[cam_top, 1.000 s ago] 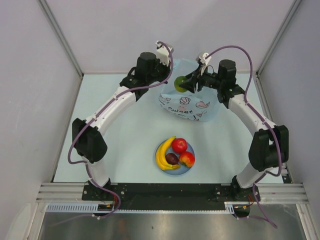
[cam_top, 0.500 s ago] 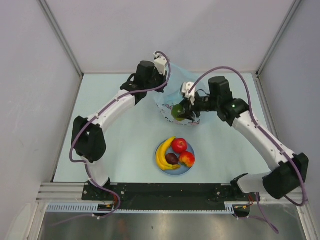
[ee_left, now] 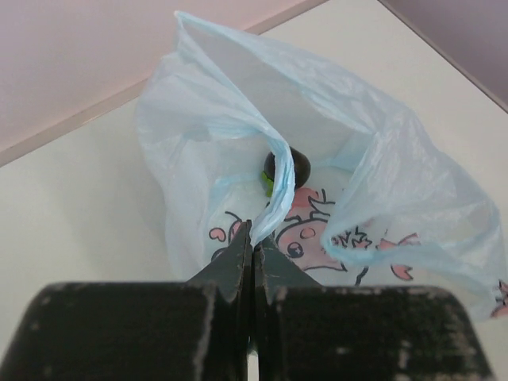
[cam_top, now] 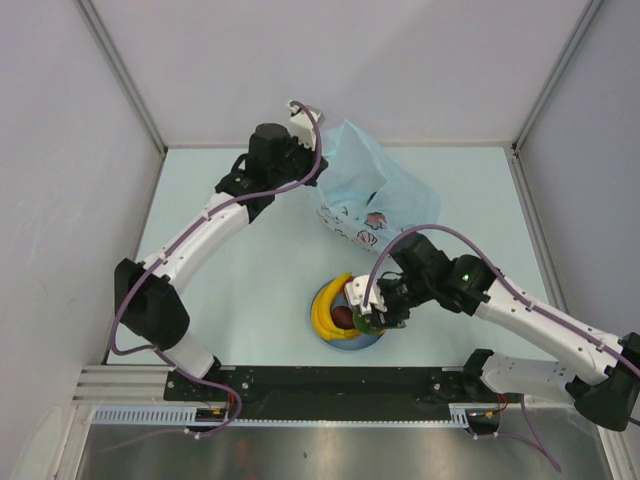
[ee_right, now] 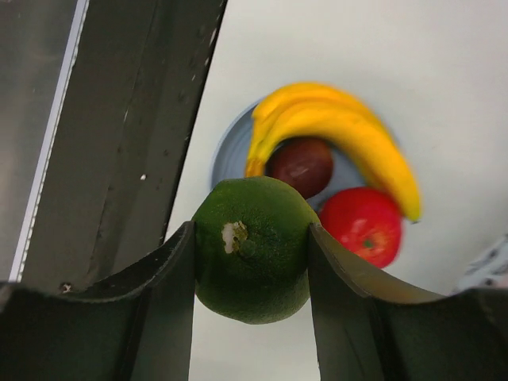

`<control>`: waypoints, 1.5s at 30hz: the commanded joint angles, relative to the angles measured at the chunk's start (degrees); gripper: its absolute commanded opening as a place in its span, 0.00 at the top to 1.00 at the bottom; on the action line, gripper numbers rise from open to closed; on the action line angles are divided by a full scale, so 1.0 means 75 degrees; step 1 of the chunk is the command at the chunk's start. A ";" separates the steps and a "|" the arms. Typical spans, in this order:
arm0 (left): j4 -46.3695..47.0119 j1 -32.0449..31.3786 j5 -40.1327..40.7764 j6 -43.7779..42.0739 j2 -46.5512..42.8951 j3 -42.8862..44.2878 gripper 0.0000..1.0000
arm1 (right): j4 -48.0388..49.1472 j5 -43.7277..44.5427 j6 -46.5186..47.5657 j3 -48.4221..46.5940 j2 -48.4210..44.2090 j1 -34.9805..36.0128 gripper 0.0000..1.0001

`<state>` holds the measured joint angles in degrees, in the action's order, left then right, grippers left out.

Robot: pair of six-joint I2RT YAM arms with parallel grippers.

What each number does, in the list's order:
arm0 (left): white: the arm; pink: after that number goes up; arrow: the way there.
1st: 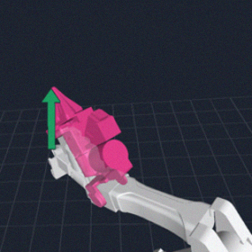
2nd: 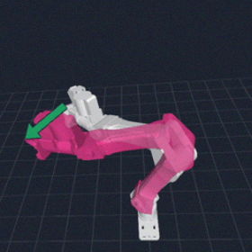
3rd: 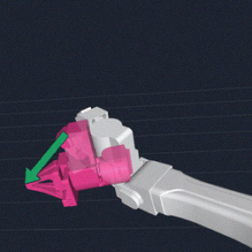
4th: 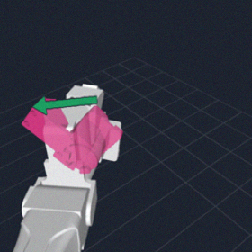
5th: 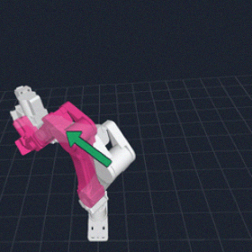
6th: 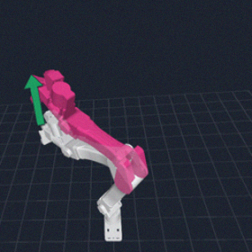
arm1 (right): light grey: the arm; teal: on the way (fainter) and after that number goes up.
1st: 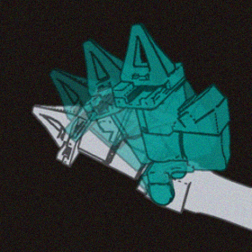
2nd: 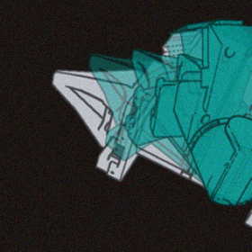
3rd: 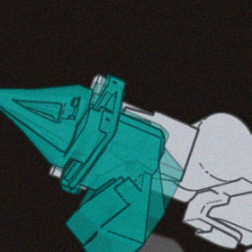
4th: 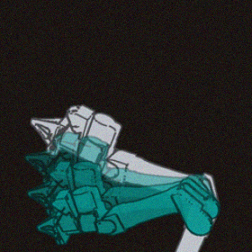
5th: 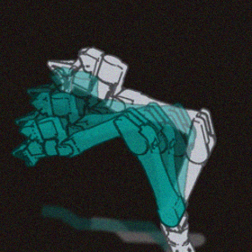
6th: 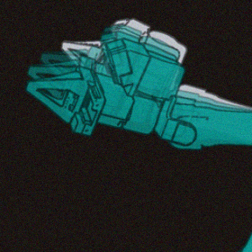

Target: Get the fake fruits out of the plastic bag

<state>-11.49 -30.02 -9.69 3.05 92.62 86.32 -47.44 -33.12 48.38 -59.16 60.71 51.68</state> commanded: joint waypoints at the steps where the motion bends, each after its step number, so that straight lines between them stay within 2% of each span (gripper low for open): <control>1: 0.0113 -0.0134 -0.0289 0.0027 -0.0466 -0.0435 1.00 | 0.0545 0.0396 0.0181 0.0784 -0.0278 0.0234 0.80; 5: 0.0242 -0.0321 -0.0244 -0.0078 -0.0654 -0.0939 1.00 | 0.1297 0.0690 0.0217 0.1558 -0.0488 0.0666 0.81; 12: 0.0067 -0.0485 -0.0337 -0.0102 -0.0864 -0.1115 1.00 | 0.2609 0.1719 -0.0532 0.1735 -0.0676 0.1183 0.81; 21: 0.0137 -0.0497 -0.0336 -0.0114 -0.1193 -0.1373 1.00 | 0.4682 0.3232 -0.0580 0.1852 0.0354 0.1172 0.80; 34: 0.0242 -0.0497 -0.0407 -0.0032 -0.1263 -0.1455 1.00 | 0.5212 0.3362 -0.0136 0.2332 0.0589 0.1289 0.75; 39: 0.0301 -0.0497 -0.0465 0.0062 -0.1205 -0.1420 1.00 | 0.5457 0.3385 0.0147 0.2625 0.0636 0.1277 0.68; 43: 0.0289 -0.0509 -0.0489 0.0086 -0.1169 -0.1397 1.00 | 0.5529 0.3222 -0.0005 0.2754 0.0601 0.1277 0.53; 45: 0.0301 -0.0532 -0.0489 0.0086 -0.1158 -0.1397 1.00 | 0.5552 0.3221 -0.0134 0.2778 0.0589 0.1277 0.49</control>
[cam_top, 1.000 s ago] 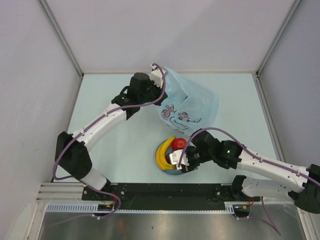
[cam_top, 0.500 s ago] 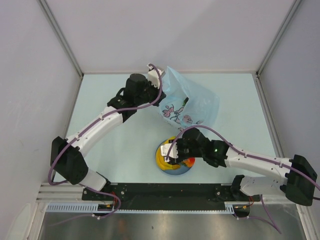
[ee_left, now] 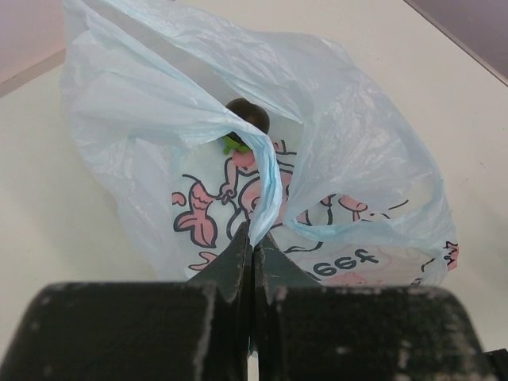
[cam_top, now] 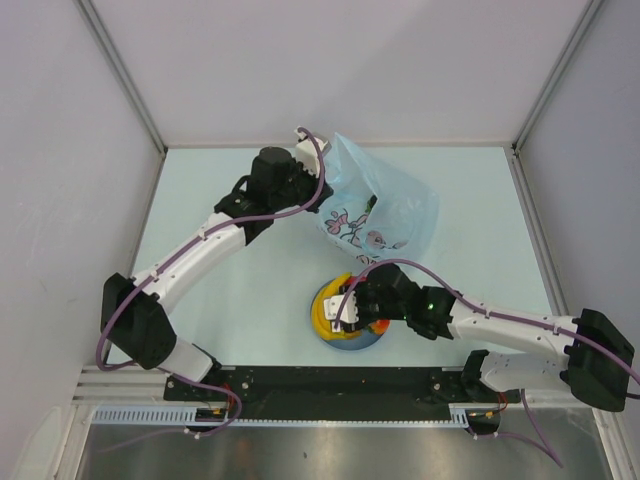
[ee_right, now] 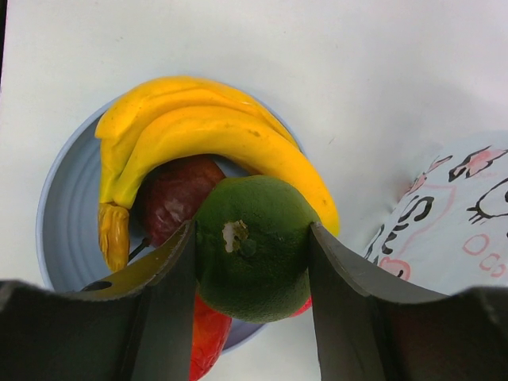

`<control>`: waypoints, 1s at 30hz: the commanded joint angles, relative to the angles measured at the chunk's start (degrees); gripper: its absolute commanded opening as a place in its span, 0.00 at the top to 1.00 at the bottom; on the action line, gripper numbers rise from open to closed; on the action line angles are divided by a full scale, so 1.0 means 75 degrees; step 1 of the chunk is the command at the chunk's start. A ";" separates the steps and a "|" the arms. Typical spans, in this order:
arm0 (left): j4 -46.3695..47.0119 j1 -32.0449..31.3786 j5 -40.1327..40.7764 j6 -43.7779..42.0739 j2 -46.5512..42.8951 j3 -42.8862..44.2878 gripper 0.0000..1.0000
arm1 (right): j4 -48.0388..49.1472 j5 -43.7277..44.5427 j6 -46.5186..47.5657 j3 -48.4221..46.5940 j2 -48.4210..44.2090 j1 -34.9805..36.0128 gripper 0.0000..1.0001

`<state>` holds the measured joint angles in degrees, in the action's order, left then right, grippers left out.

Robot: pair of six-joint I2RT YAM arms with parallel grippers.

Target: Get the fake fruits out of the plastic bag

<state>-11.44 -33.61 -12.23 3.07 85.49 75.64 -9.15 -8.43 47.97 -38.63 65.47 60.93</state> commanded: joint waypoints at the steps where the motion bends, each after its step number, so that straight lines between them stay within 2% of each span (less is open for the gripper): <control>1: 0.0295 -0.0066 -0.0151 0.0083 -0.0196 0.0028 1.00 | 0.0481 -0.0014 -0.0114 0.0076 -0.0081 0.0044 0.46; 8: 0.0295 -0.0183 -0.0127 0.0059 -0.0173 0.0017 1.00 | 0.0984 0.0081 -0.0337 0.0264 -0.0047 0.0045 0.43; 11: 0.0272 -0.0242 -0.0116 0.0024 -0.0173 0.0005 1.00 | 0.0997 -0.0013 -0.0348 0.0299 -0.0046 0.0056 0.33; 12: 0.0272 -0.0254 -0.0104 0.0013 -0.0184 -0.0007 1.00 | 0.1009 -0.0013 -0.0348 0.0311 -0.0023 0.0056 0.20; 14: 0.0260 -0.0277 -0.0116 0.0012 -0.0208 -0.0030 1.00 | 0.1009 0.0080 -0.0465 0.0300 -0.0046 0.0044 0.08; 17: 0.0295 -0.0289 -0.0116 0.0001 -0.0231 -0.0053 1.00 | 0.1137 0.0349 -0.1013 0.0218 -0.0338 0.0045 0.00; 21: 0.0202 -0.0289 -0.0116 -0.0011 -0.0278 -0.0065 1.00 | 0.0132 0.0129 -0.1672 -0.1009 -0.0701 -0.0072 0.00; 25: 0.0213 -0.0289 -0.0081 -0.0058 -0.0278 -0.0042 1.00 | -0.0537 -0.0060 -0.2082 -0.1505 -0.1438 -0.0307 0.00; 30: 0.0201 -0.0289 0.0025 -0.0128 -0.0255 -0.0054 1.00 | -0.0281 0.0725 -0.3241 -0.1599 -0.1839 -0.1114 0.02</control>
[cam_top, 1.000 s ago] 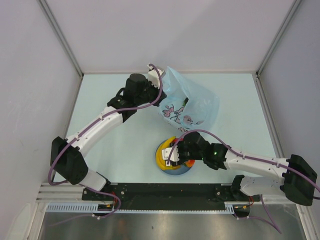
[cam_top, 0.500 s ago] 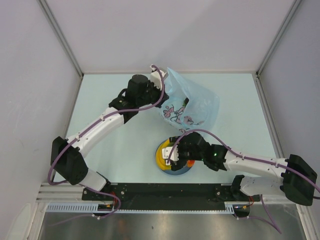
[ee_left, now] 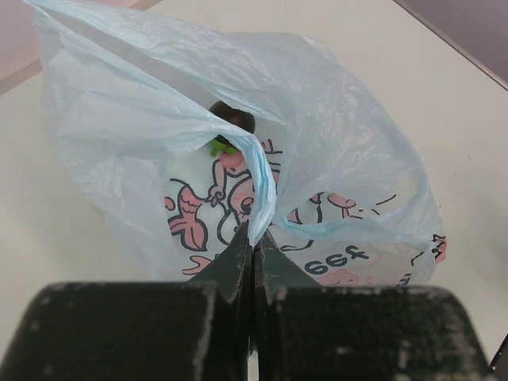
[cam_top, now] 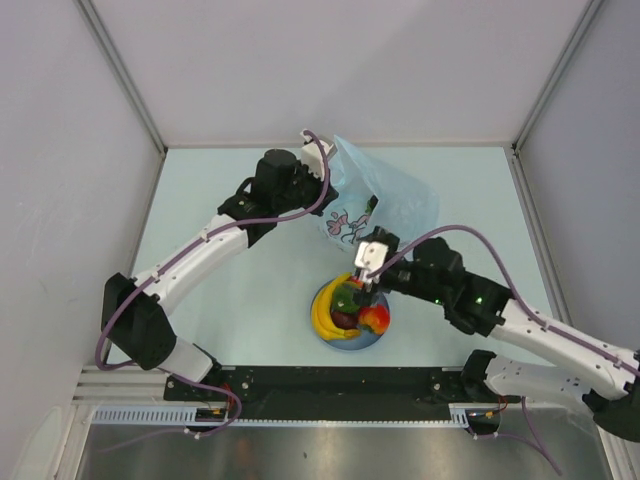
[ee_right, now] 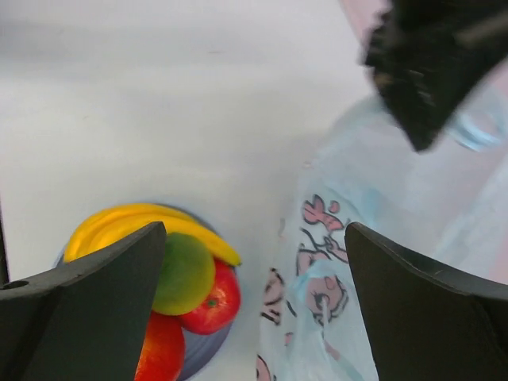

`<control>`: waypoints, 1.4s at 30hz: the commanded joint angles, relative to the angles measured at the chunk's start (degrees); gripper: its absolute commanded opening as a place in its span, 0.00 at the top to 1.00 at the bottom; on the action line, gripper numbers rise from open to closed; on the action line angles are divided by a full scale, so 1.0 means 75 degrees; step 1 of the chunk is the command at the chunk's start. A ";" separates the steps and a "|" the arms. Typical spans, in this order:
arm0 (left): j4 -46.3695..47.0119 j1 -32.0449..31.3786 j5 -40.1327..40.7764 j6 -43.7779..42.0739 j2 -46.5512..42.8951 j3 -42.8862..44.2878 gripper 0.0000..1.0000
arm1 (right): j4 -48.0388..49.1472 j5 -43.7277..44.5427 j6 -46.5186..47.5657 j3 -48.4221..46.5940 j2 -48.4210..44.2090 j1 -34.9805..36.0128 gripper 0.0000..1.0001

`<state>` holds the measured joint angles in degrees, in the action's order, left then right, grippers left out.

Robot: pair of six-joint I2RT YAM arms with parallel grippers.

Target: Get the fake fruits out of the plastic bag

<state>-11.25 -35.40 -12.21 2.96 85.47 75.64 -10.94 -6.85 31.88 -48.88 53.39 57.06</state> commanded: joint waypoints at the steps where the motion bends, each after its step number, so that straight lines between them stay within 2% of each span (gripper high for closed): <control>1: 0.0164 -0.0050 0.0011 -0.0114 -0.0252 -0.0054 1.00 | 0.0098 0.0504 -0.1168 -0.0232 -0.0100 -0.1064 0.04; 3: 0.0140 -0.0050 -0.0024 -0.0055 -0.0263 -0.0042 1.00 | 0.0297 0.0608 -0.1518 -0.0267 0.0123 -0.1523 0.10; 7: 0.0046 -0.0050 -0.0176 0.0132 -0.0415 -0.0007 1.00 | 0.0625 0.0585 -0.1987 -0.0373 0.1130 -0.2473 0.17; 10: 0.0023 -0.0050 -0.0247 0.0238 -0.0509 -0.0030 1.00 | 0.1387 0.0270 -0.2316 -0.0396 0.2067 -0.2720 0.27; 11: 0.0034 -0.0050 -0.0259 0.0261 -0.0533 -0.0042 1.00 | 0.1794 -0.0021 -0.2352 -0.0396 0.2267 -0.2802 0.36; 14: 0.0046 -0.0050 -0.0259 0.0308 -0.0638 -0.0054 1.00 | 0.2641 -0.0118 -0.2352 -0.0454 0.2795 -0.2733 0.49; 16: 0.0081 -0.0050 -0.0282 0.0320 -0.0732 -0.0112 1.00 | 0.2888 -0.0071 -0.2375 -0.0665 0.3240 -0.2733 0.50; 19: 0.0093 -0.0050 -0.0306 0.0378 -0.0907 -0.0217 1.00 | 0.3157 0.0081 -0.2411 -0.0771 0.3779 -0.2803 0.50; 23: 0.0046 -0.0050 -0.0318 0.0367 -0.1154 -0.0463 1.00 | 0.3181 0.0502 -0.2084 -0.0771 0.4377 -0.3142 0.42; 28: 0.0069 -0.0038 -0.0236 0.0261 -0.1306 -0.0768 1.00 | 0.2842 0.0855 -0.1568 -0.0795 0.4495 -0.4582 0.40; 32: 0.0093 -0.0038 -0.0271 0.0261 -0.1330 -0.0792 1.00 | 0.2456 0.0855 -0.1496 -0.0795 0.4262 -0.5369 0.38; 37: -0.0106 -0.0038 -0.0352 0.0110 -0.1283 -0.0804 1.00 | 0.1975 0.0236 -0.1461 -0.0795 0.3781 -0.4961 0.32; 42: -0.0199 -0.0038 -0.0271 -0.0230 -0.0909 -0.0477 1.00 | 0.2184 -0.0117 -0.1087 -0.0806 0.3581 -0.3824 0.29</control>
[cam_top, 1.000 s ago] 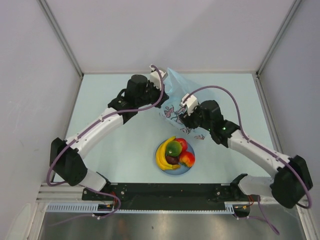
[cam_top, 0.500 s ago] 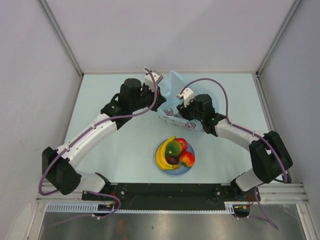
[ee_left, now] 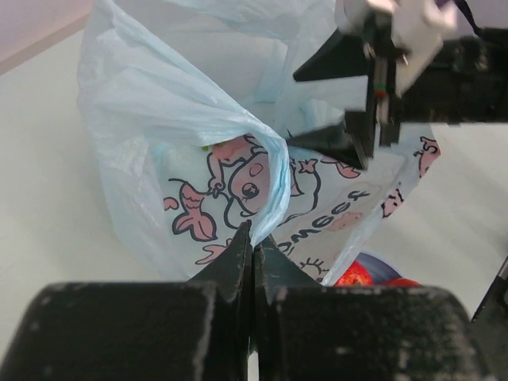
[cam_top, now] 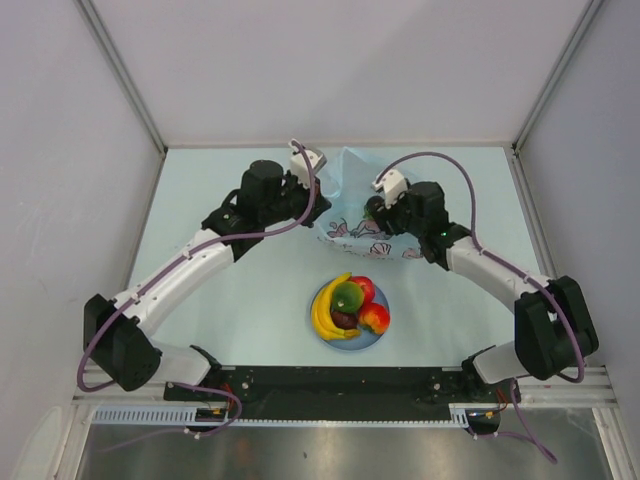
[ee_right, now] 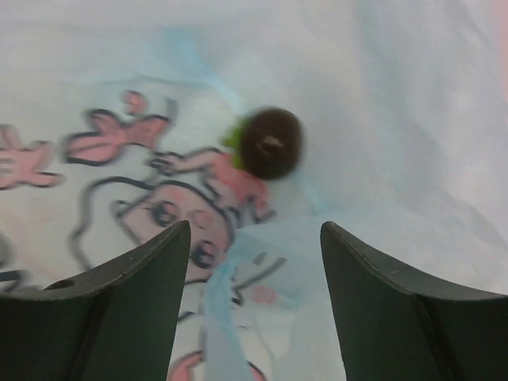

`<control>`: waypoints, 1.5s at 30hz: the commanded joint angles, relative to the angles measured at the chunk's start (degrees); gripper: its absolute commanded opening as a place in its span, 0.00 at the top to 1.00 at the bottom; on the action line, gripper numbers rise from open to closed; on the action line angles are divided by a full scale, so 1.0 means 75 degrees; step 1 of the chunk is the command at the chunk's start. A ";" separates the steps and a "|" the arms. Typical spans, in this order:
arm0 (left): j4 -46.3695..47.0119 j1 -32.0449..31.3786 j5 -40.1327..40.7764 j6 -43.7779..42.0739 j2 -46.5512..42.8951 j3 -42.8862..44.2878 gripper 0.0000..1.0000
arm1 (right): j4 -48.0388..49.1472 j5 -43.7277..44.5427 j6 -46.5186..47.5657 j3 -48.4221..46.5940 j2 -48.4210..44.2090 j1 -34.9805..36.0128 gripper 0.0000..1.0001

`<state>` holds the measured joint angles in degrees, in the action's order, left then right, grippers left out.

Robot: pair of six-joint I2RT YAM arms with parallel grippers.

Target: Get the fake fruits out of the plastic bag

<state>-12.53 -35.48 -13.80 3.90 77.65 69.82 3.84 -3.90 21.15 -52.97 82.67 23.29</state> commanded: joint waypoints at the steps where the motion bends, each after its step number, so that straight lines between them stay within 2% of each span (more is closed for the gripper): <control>1: -0.0132 -0.0027 -0.0081 -0.0774 0.0309 0.0416 1.00 | 0.0331 -0.0592 0.0333 -0.0250 -0.0278 0.0750 0.29; 4: -0.0344 -0.0015 0.0047 -0.1502 0.0556 0.0873 1.00 | 0.0917 -0.0616 0.0076 -0.0355 0.0167 0.0809 0.31; 9: -0.0216 -0.0027 0.0293 -0.2288 0.0604 0.0863 1.00 | 0.1901 -0.0815 -0.0451 -0.0777 0.1292 0.0365 0.34; 11: -0.0041 -0.0027 0.0456 -0.2360 0.0581 0.0688 1.00 | 0.2300 -0.0664 -0.0464 -0.0917 0.1795 0.0294 0.29; 13: -0.0004 -0.0027 0.0446 -0.2383 0.0592 0.0745 1.00 | 0.2266 -0.0500 -0.0452 -0.1267 0.2263 0.0223 0.18; 17: 0.0287 -0.0027 0.0177 -0.2663 0.0627 0.0605 1.00 | 0.2324 -0.0534 -0.0265 -0.1655 0.2967 0.0141 0.13; 23: 0.0417 -0.0027 0.0188 -0.2910 0.0932 0.0827 1.00 | 0.2723 0.0085 0.0121 -0.2287 0.3880 0.0187 0.05; 27: 0.0371 -0.0027 0.0282 -0.3028 0.1002 0.0909 1.00 | 0.2676 0.0987 0.0731 -0.2792 0.4607 0.0176 0.04; 30: 0.0265 -0.0027 0.0305 -0.3168 0.1049 0.0979 1.00 | 0.2501 0.1128 0.1000 -0.2898 0.4797 0.0071 0.03; 45: 0.0324 -0.0027 0.0422 -0.3005 0.1448 0.1179 1.00 | 0.0685 0.1211 0.0720 -0.3203 0.4481 -0.0117 0.00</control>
<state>-11.22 -35.51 -10.70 -18.52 87.88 75.88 12.45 4.69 26.76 -74.72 118.58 22.31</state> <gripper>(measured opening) 0.006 0.995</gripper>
